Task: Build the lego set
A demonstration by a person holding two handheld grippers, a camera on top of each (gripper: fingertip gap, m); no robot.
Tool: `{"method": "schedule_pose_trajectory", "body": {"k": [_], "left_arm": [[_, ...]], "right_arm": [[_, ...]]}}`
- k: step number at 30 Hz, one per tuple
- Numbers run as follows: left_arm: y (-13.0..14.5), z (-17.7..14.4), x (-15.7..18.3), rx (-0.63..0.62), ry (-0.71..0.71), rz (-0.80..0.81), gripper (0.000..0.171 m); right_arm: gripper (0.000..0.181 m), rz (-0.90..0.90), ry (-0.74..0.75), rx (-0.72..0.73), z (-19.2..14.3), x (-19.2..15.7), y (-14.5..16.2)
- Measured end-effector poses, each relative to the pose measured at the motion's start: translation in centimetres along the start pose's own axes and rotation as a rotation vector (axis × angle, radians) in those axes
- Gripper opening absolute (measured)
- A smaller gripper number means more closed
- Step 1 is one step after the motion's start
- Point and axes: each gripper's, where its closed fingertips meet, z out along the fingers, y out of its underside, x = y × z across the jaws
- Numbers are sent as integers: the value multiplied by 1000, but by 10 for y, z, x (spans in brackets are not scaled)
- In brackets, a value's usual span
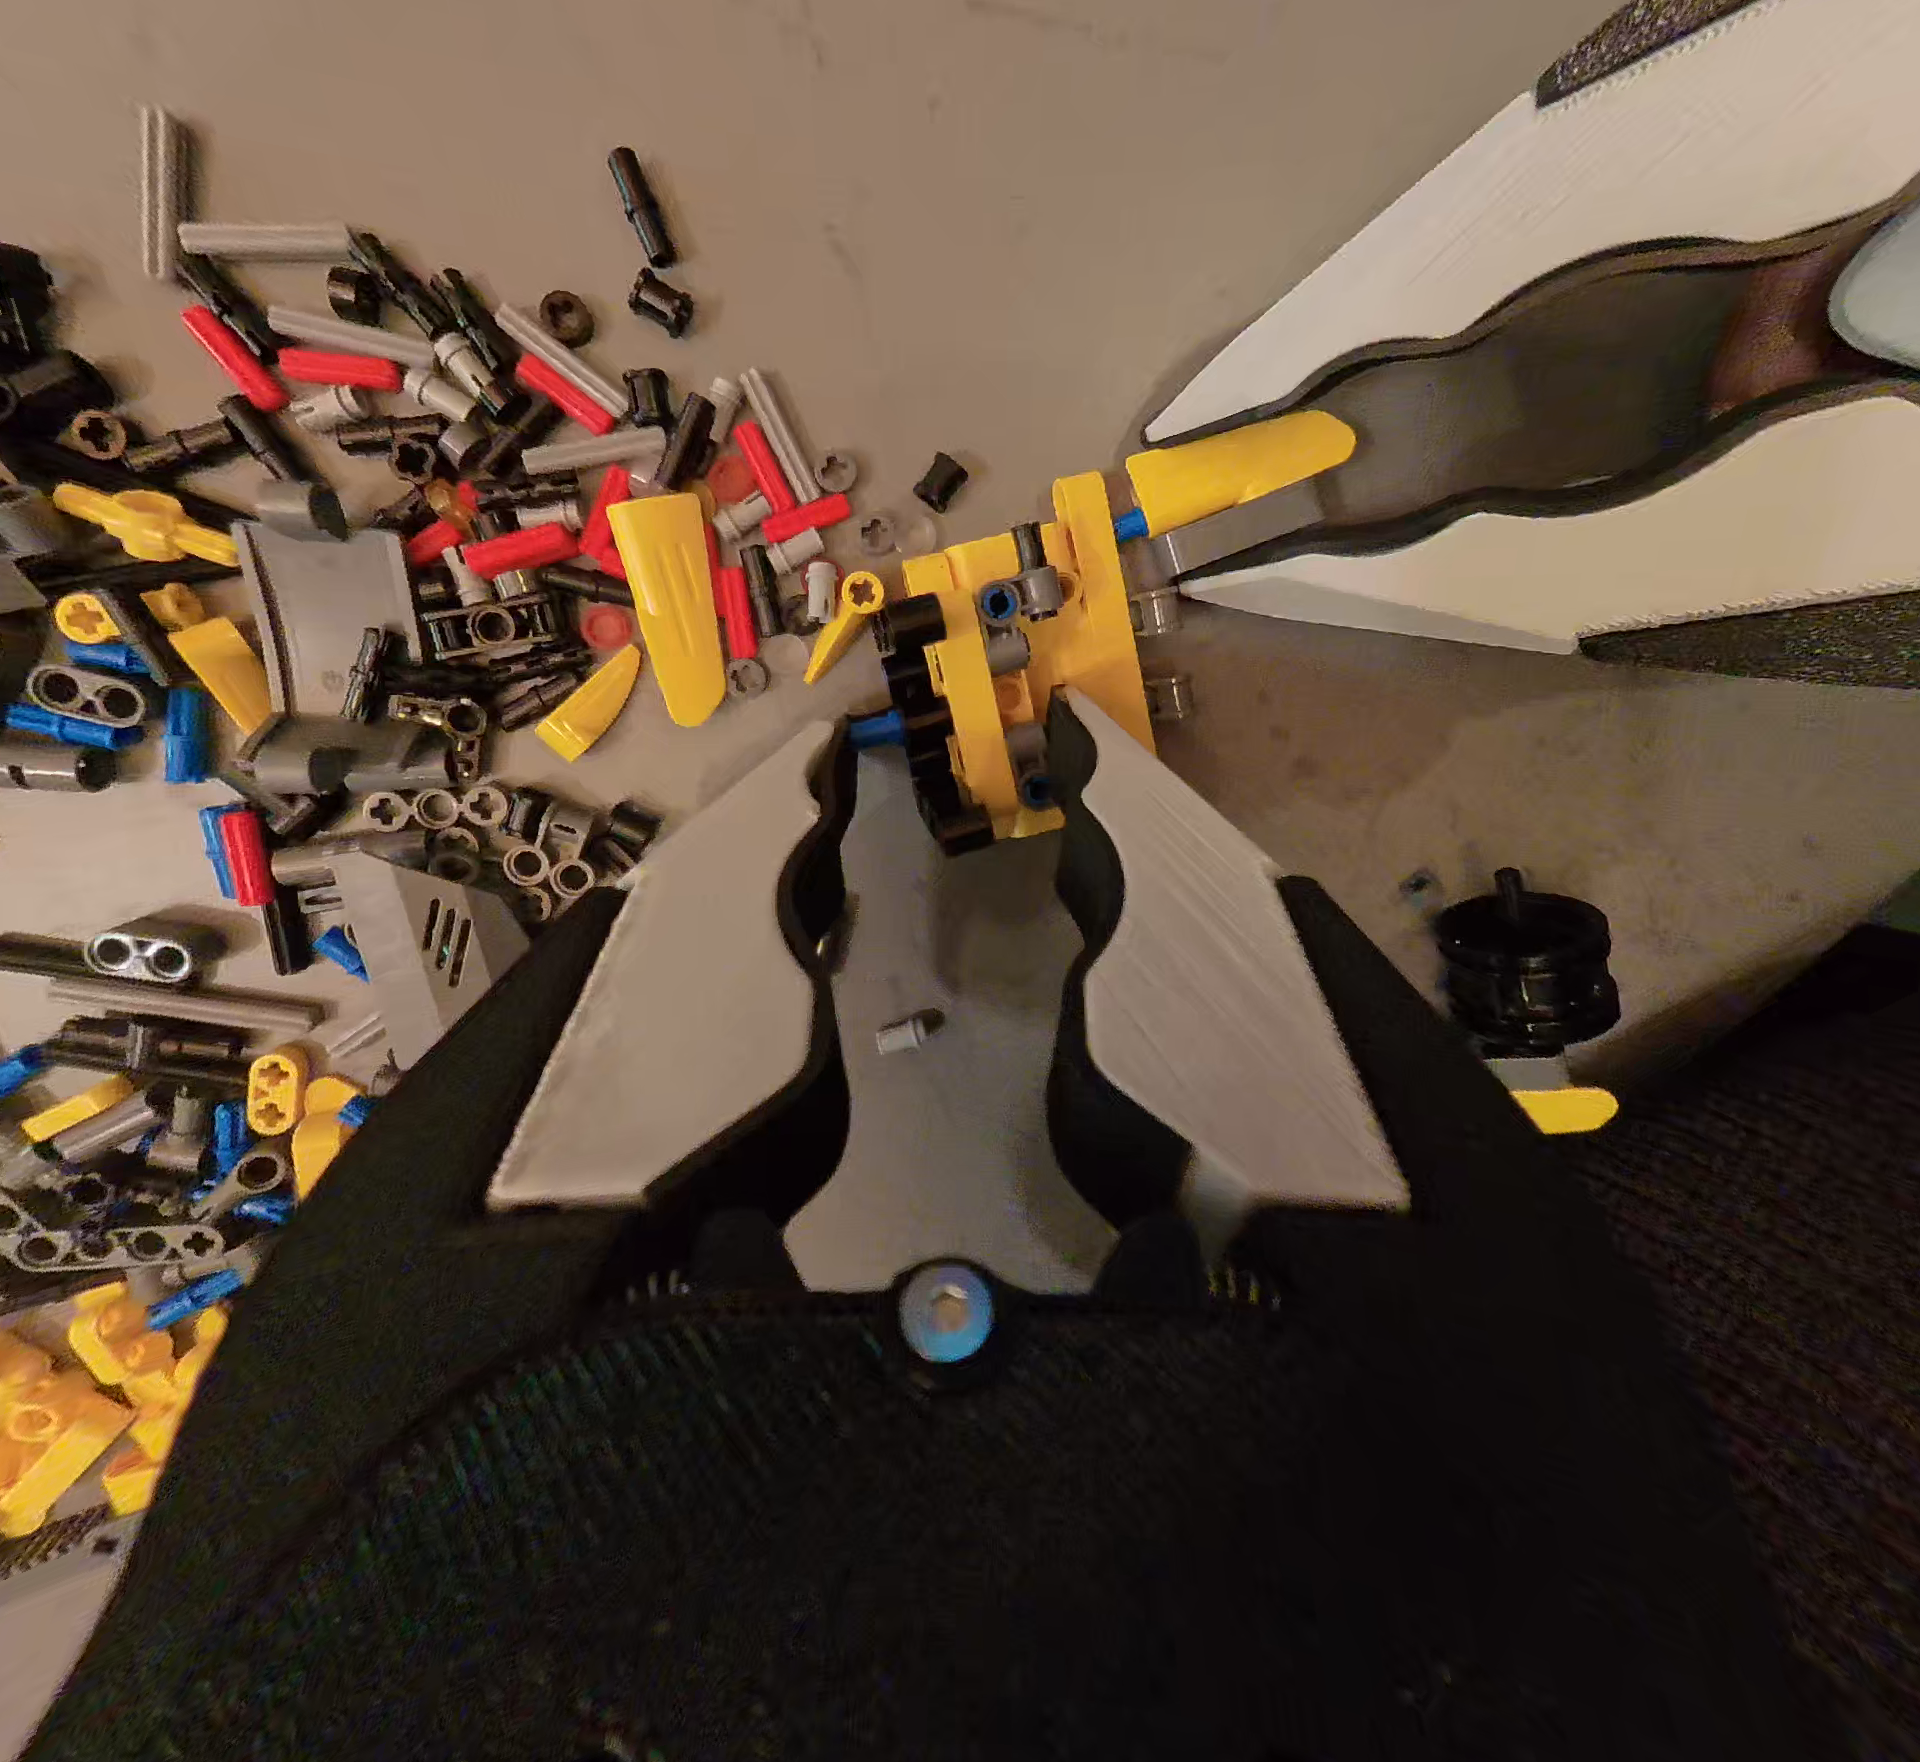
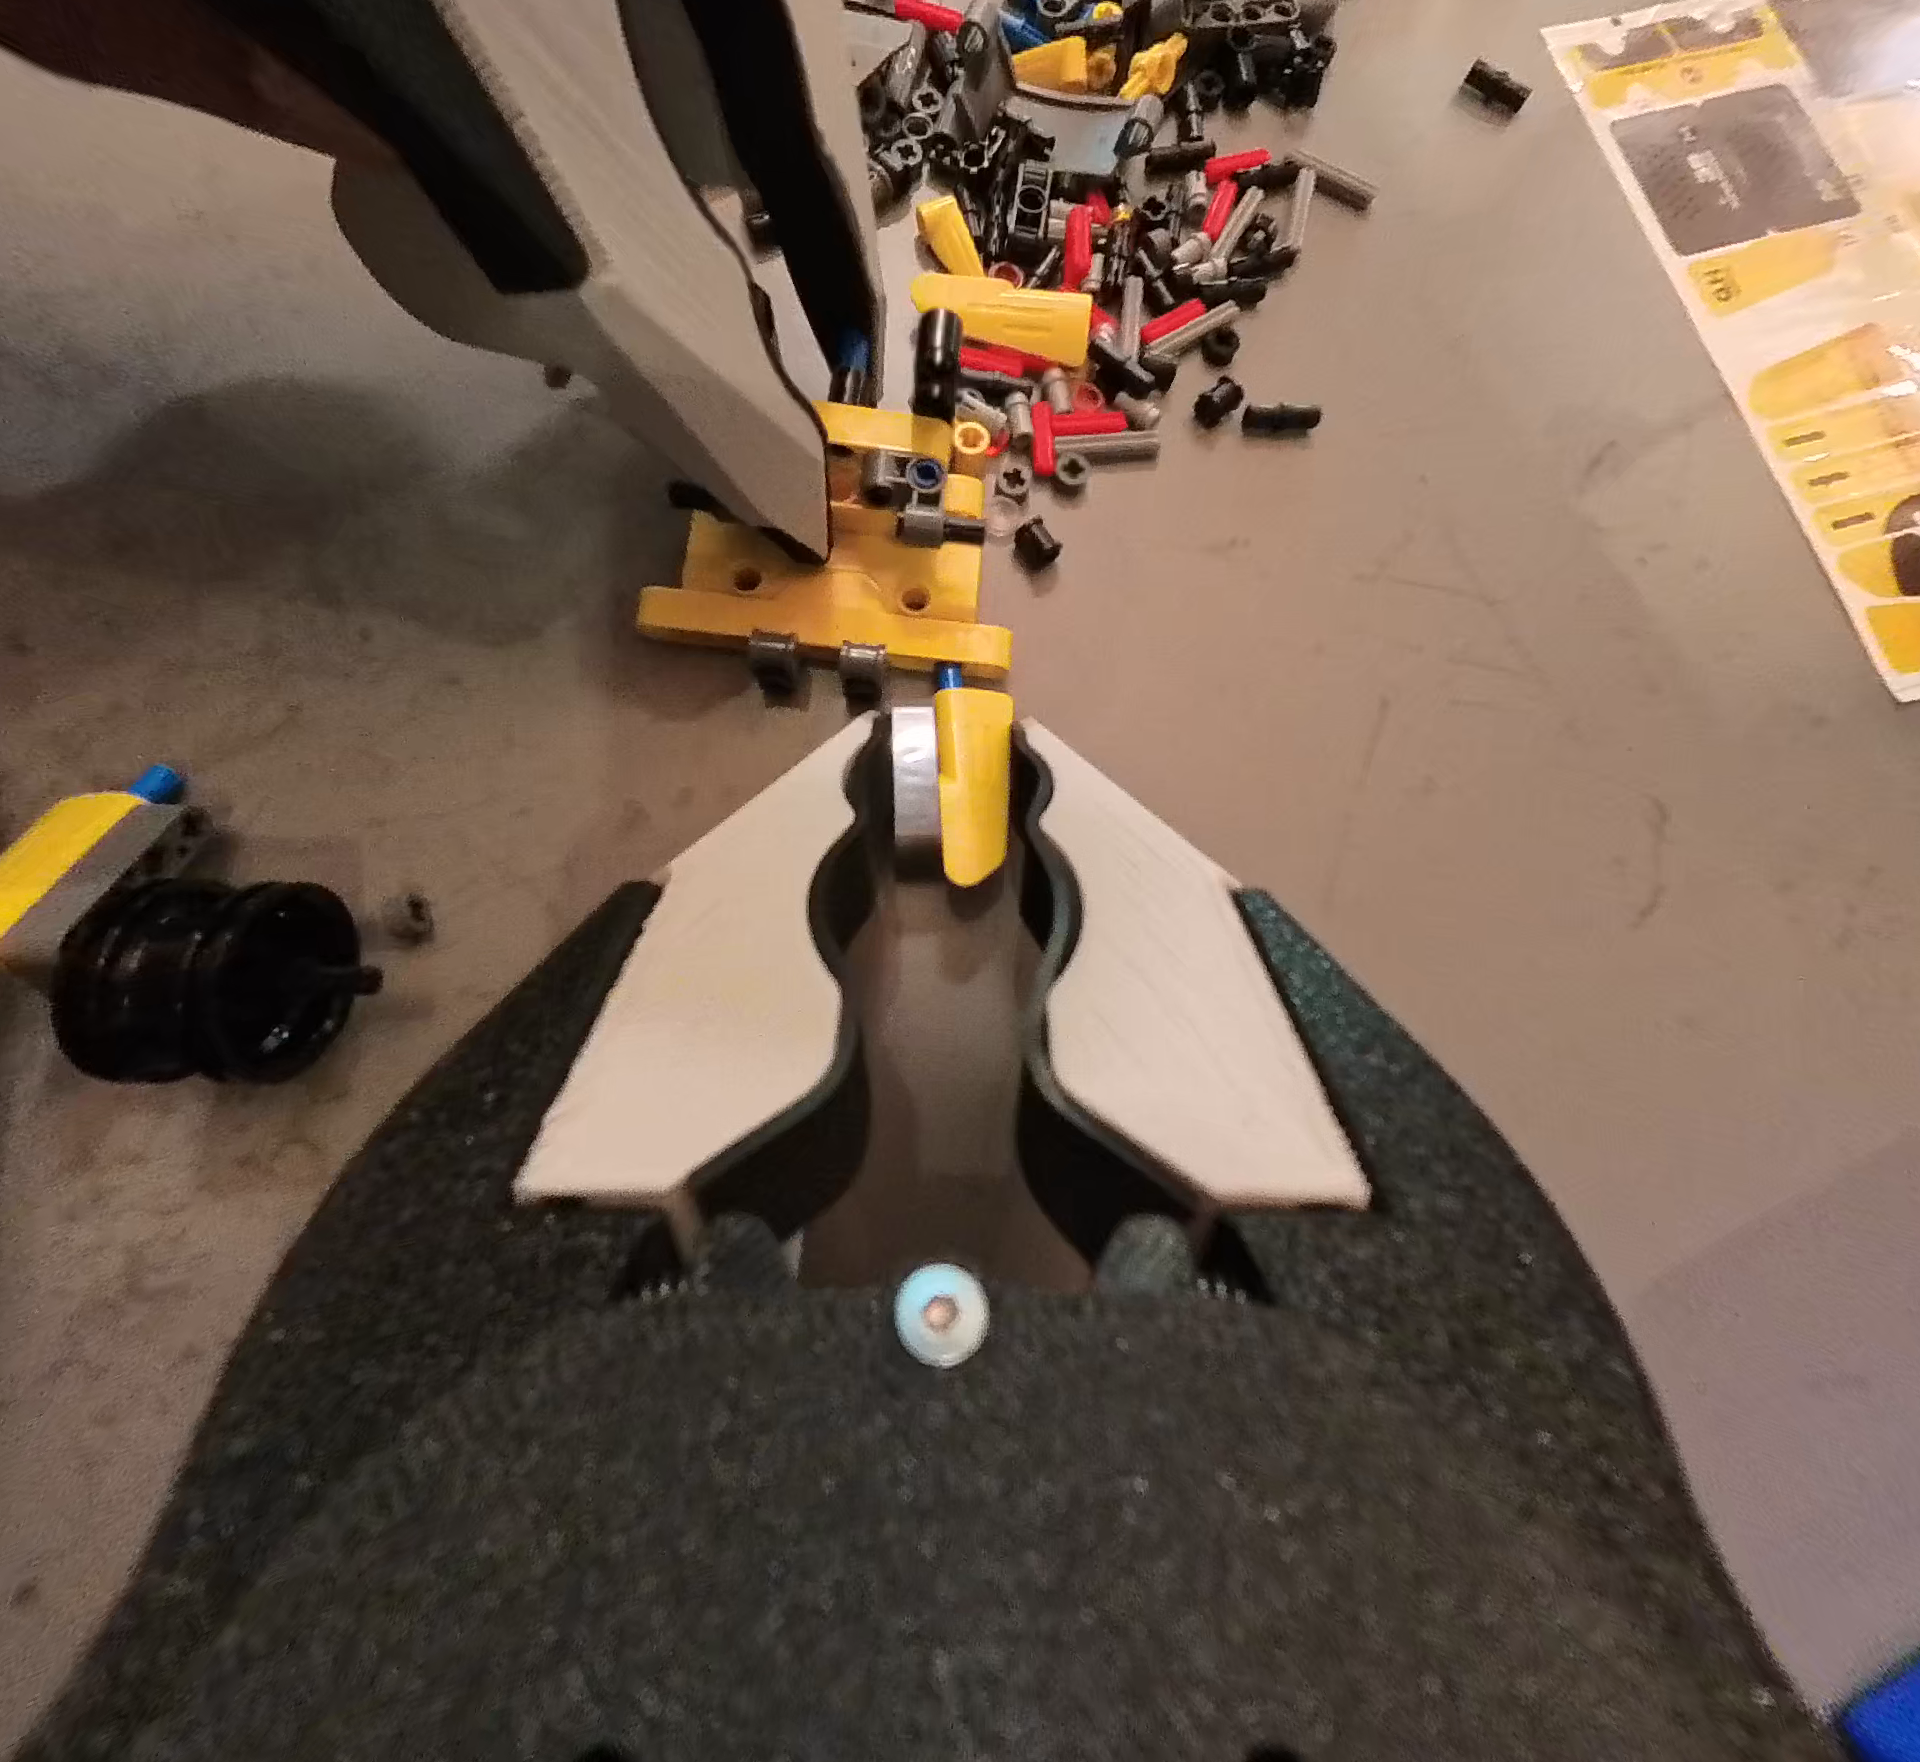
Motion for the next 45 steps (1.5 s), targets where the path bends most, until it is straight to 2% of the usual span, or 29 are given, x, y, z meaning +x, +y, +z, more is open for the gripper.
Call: {"method": "schedule_pose_trajectory", "body": {"k": [12, 16, 34, 38, 43, 45], "left_arm": [[-2, -2, -2, 43, 80, -41, 34], [-2, -2, -2, 48, 61, -2, 34], [-1, -2, -3, 67, 94, 61, 34], [-2, -3, -3, 77, 101, 68, 34], [-2, -3, -3, 85, 102, 77, 34], [-2, -3, -3, 90, 104, 71, 34]], "right_arm": [[21, 99, -28, 23, 1, 1, -3], [21, 123, -46, 20, 2, 1, -2], [20, -51, -60, 21, 5, 2, -5], [20, 11, -104, 19, 6, 3, -5], [21, 258, -248, 40, 4, 4, -8], [21, 264, -260, 42, 4, 5, -8]]}}
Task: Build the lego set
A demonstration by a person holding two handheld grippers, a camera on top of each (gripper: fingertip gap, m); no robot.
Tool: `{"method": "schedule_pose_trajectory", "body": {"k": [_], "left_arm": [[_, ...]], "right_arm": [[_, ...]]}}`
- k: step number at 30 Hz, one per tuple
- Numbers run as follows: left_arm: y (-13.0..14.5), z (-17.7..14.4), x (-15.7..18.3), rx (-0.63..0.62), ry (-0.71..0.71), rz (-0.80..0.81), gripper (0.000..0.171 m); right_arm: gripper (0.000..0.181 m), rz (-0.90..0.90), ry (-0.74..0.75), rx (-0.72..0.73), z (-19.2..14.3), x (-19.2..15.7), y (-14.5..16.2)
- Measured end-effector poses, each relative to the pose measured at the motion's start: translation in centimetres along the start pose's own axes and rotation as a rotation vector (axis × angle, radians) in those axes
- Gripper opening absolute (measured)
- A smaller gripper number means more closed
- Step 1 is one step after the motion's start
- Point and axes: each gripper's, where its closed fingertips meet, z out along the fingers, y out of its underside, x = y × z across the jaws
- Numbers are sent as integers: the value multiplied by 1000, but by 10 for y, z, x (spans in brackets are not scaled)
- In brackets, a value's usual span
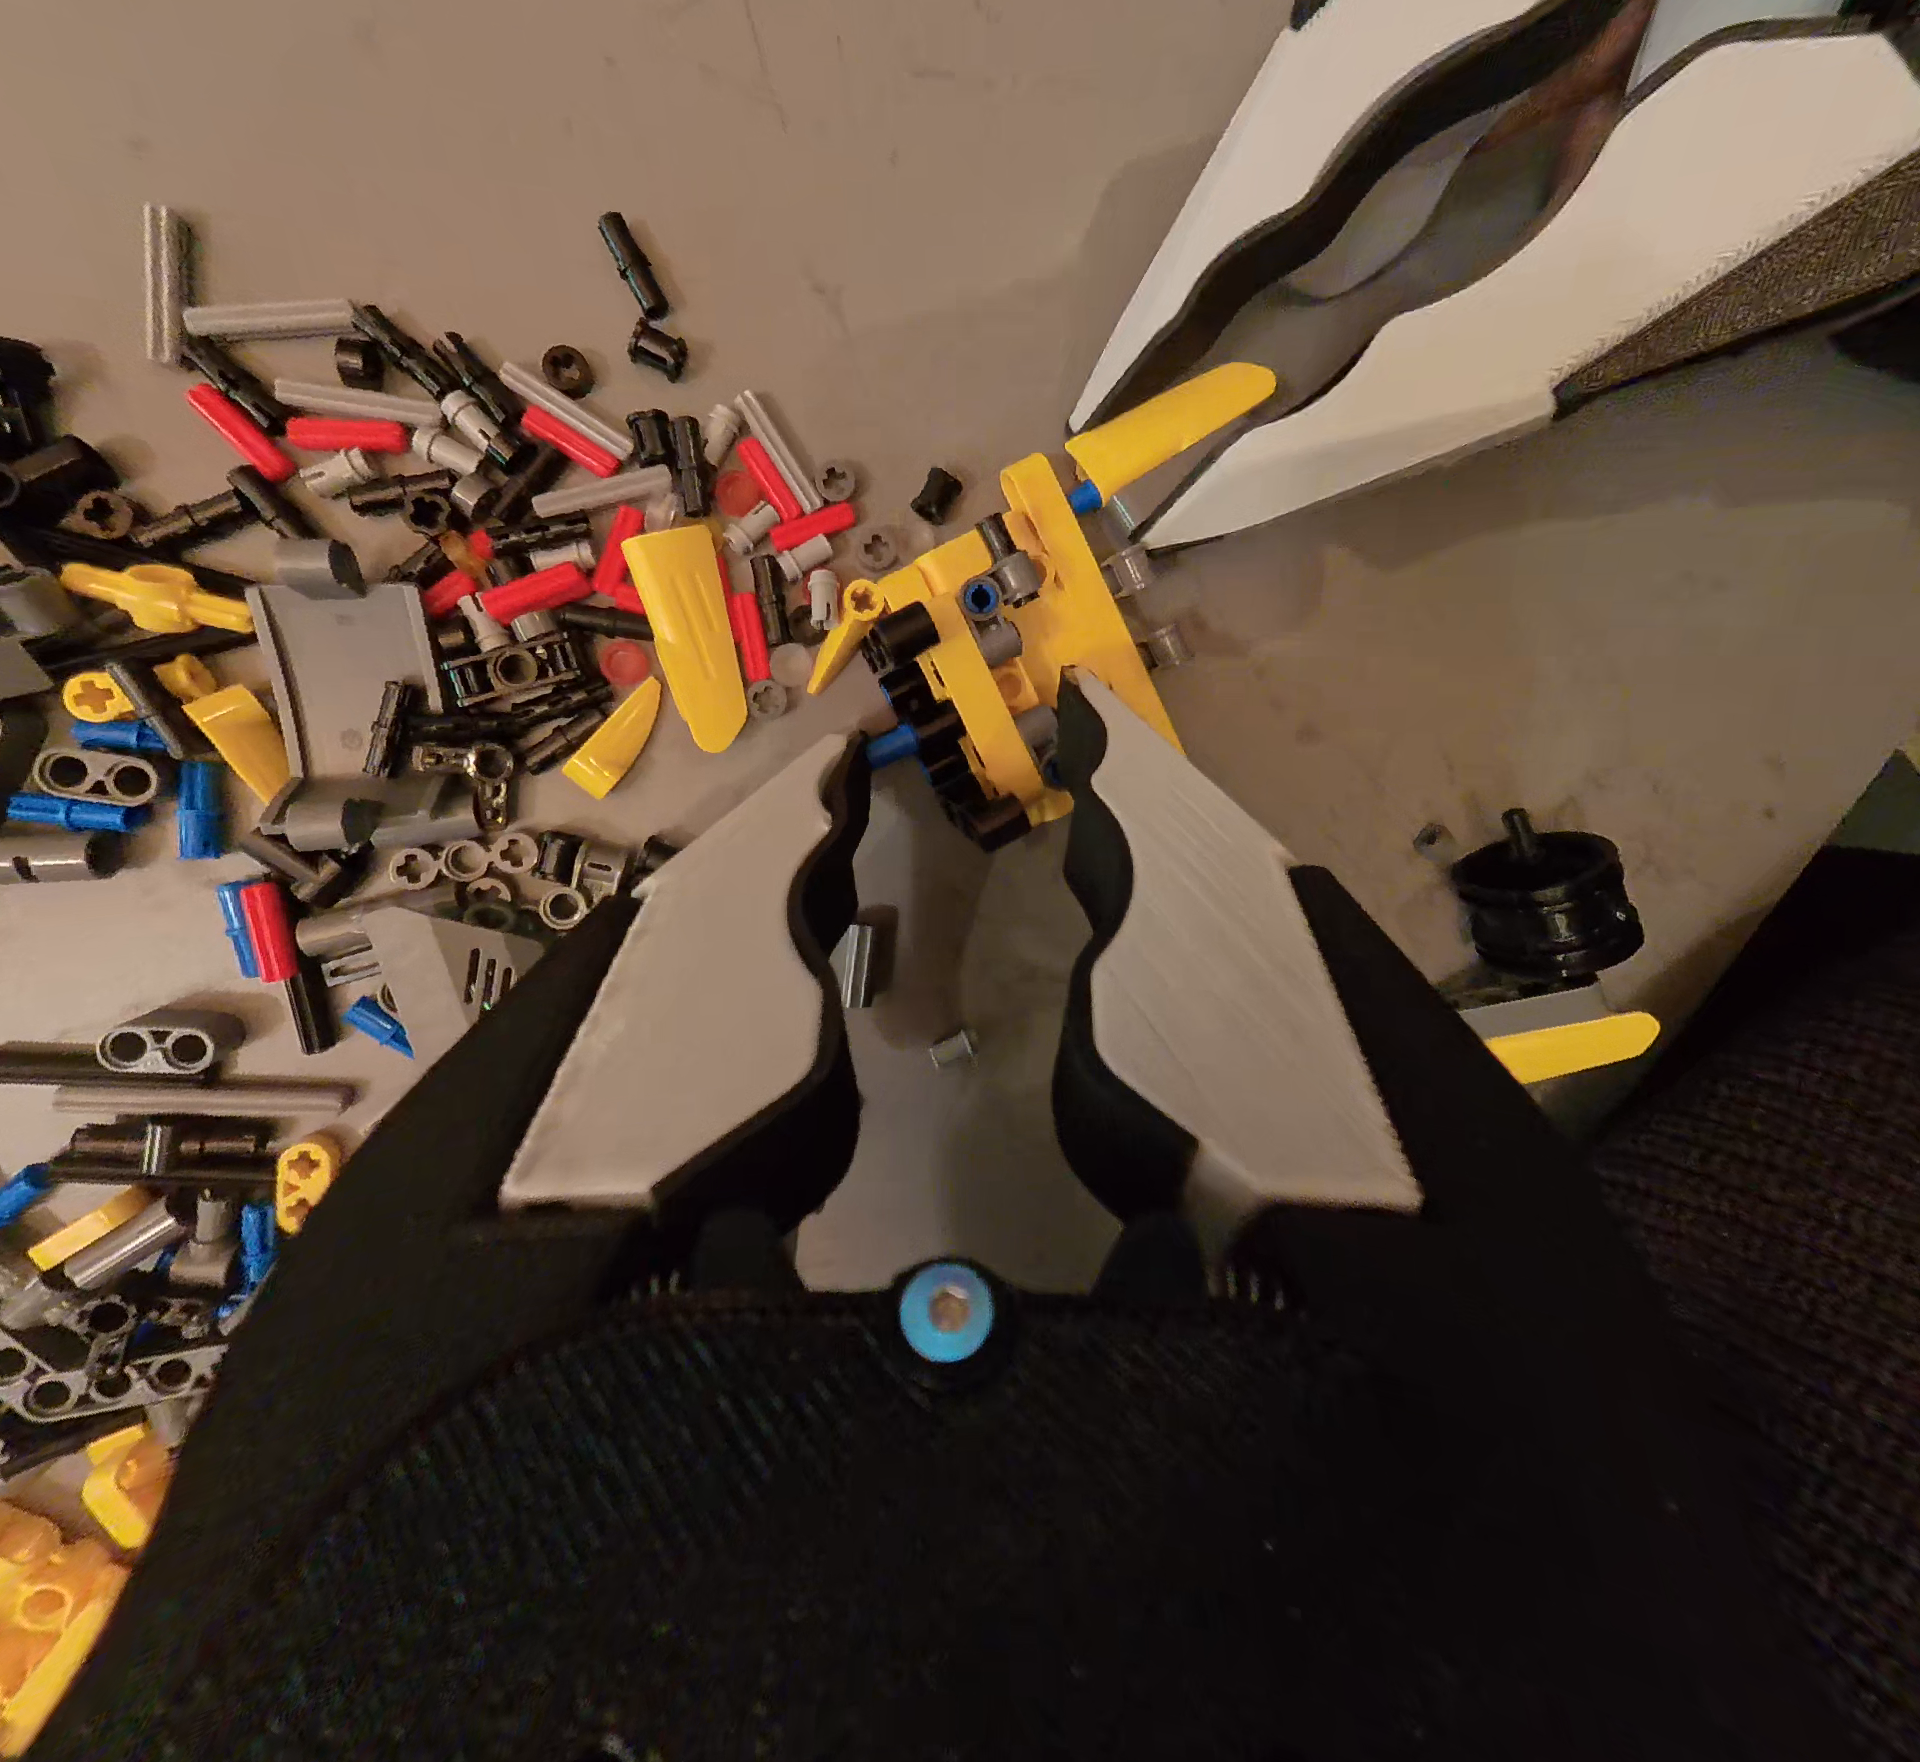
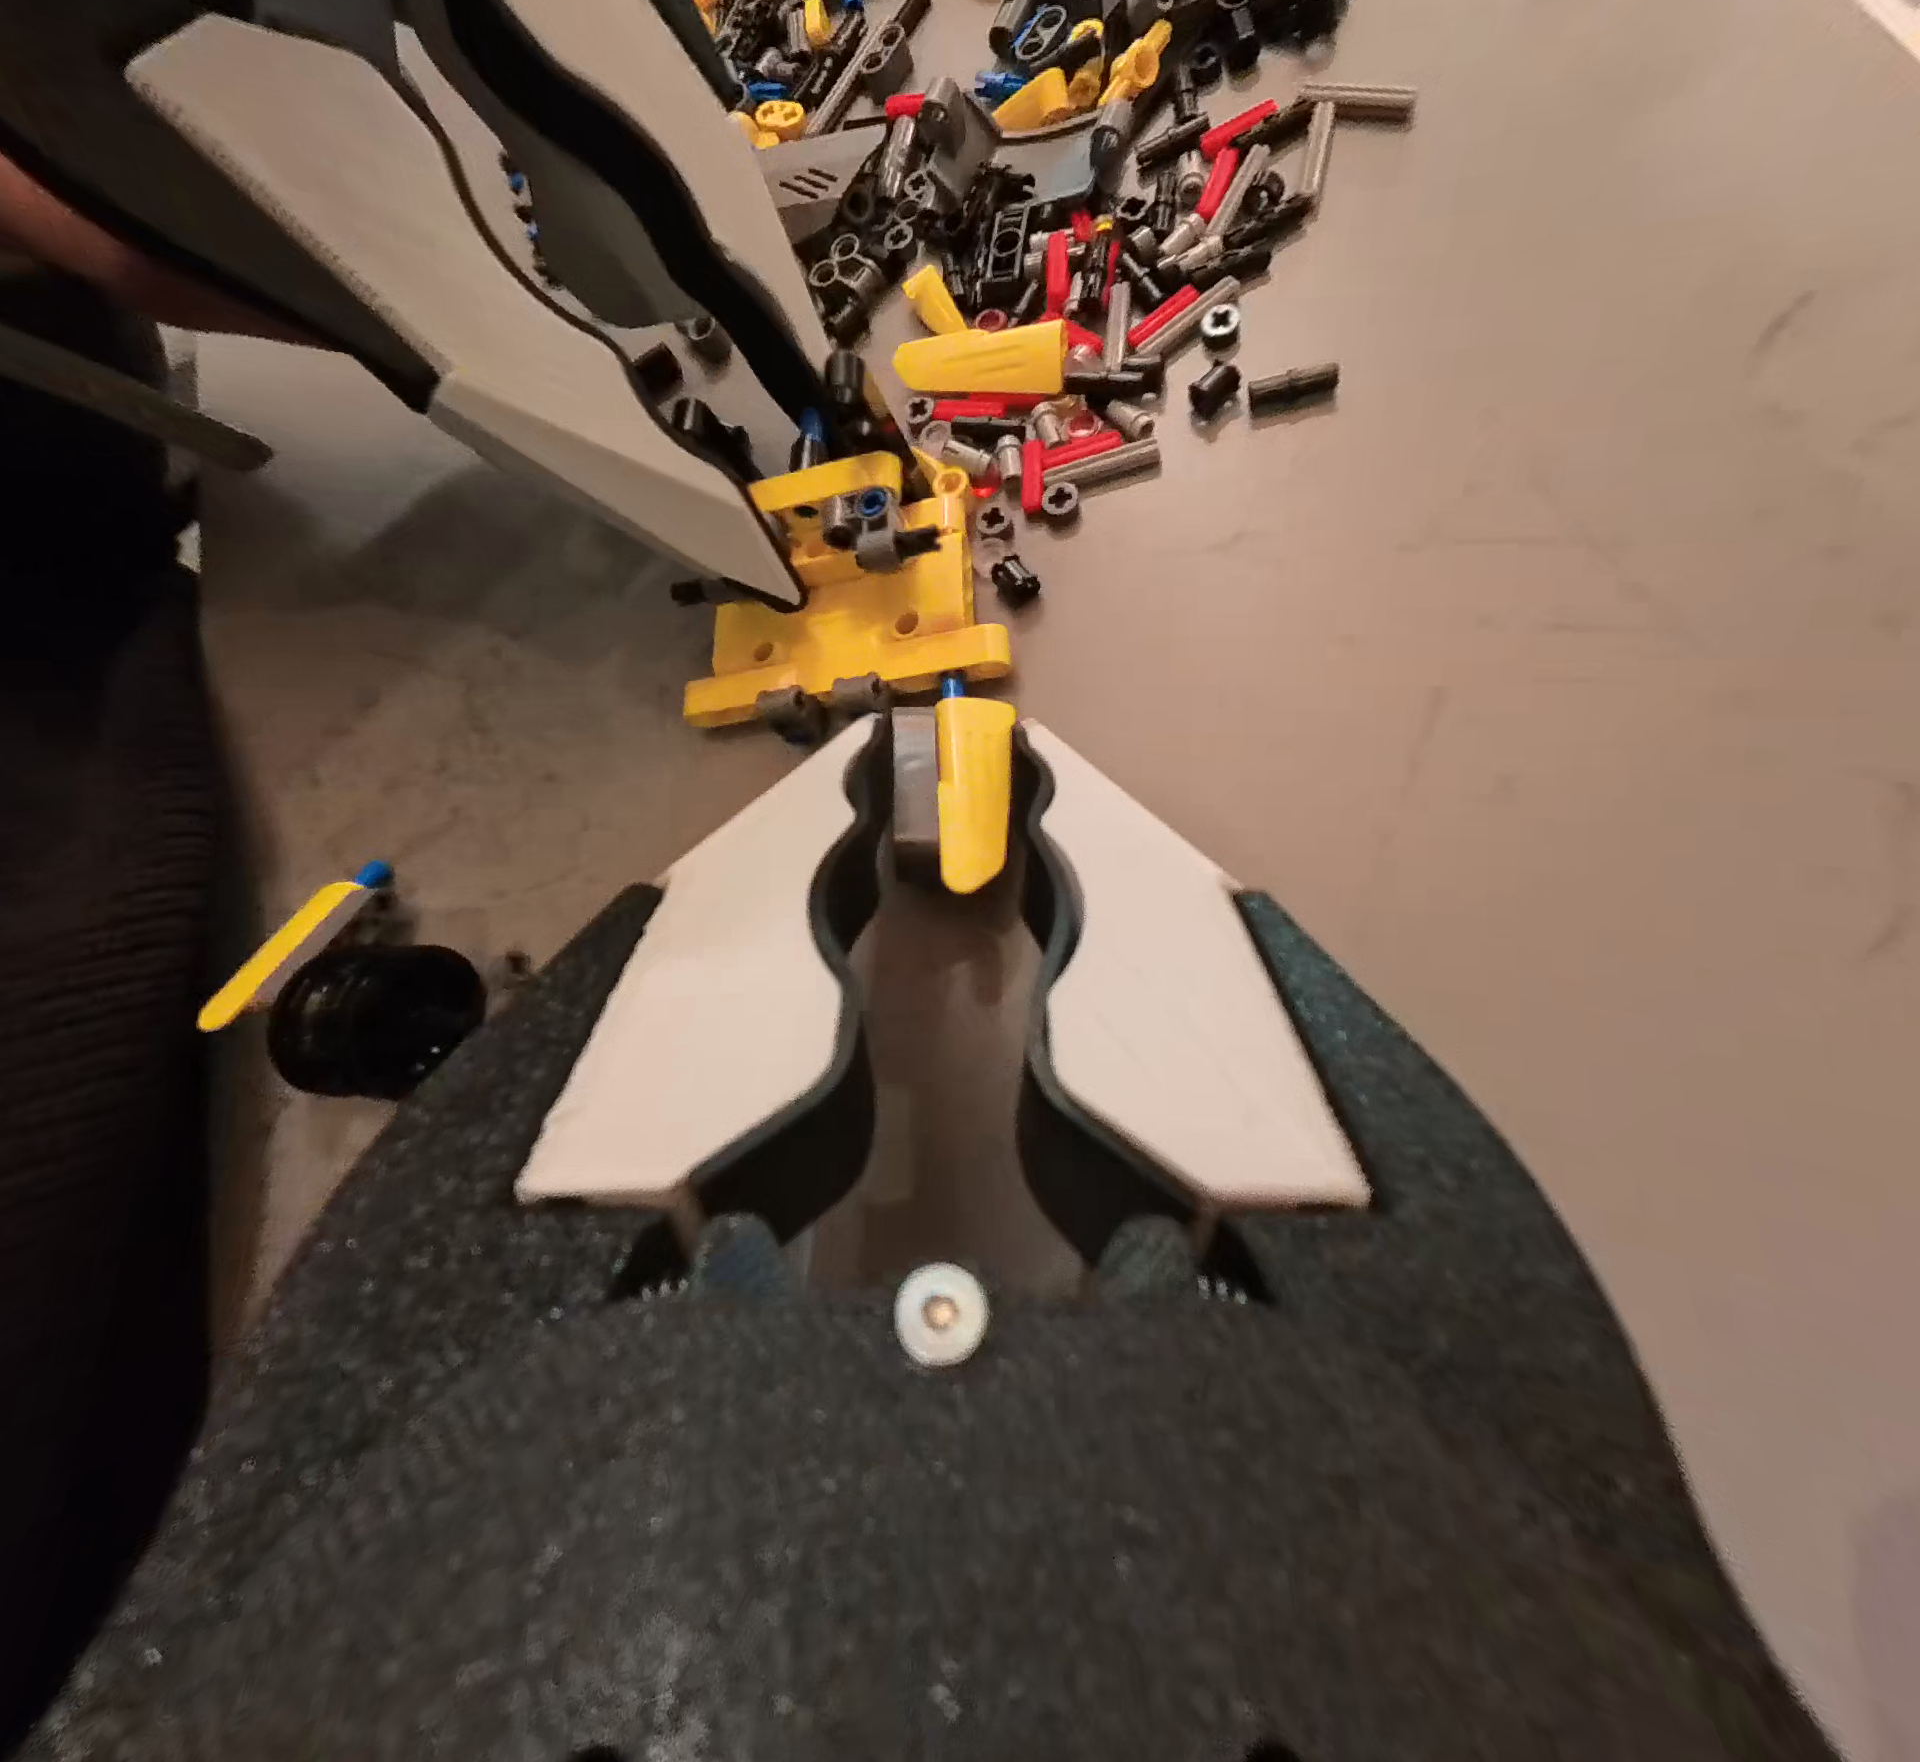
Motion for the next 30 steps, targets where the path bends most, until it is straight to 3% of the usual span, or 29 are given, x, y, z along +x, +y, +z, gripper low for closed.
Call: {"method": "schedule_pose_trajectory", "body": {"k": [5, 11, 20, 24, 30], "left_arm": [[0, 0, 0, 9, 6, -16, 34], [2, -1, 2, 28, 38, -49, 36], [4, 0, 5, 13, 2, -43, 37], [5, -1, 8, 19, 19, -50, 42], [9, -10, 6, 25, -22, -63, 60]], "right_arm": [[22, -183, 121, -30, 1, -1, 4], [22, -170, 57, -28, -2, -7, 7], [32, -323, 151, -52, -2, -8, 11], [36, -305, 141, -61, -6, -5, 14], [22, -344, 142, -83, -10, -5, 17]]}}
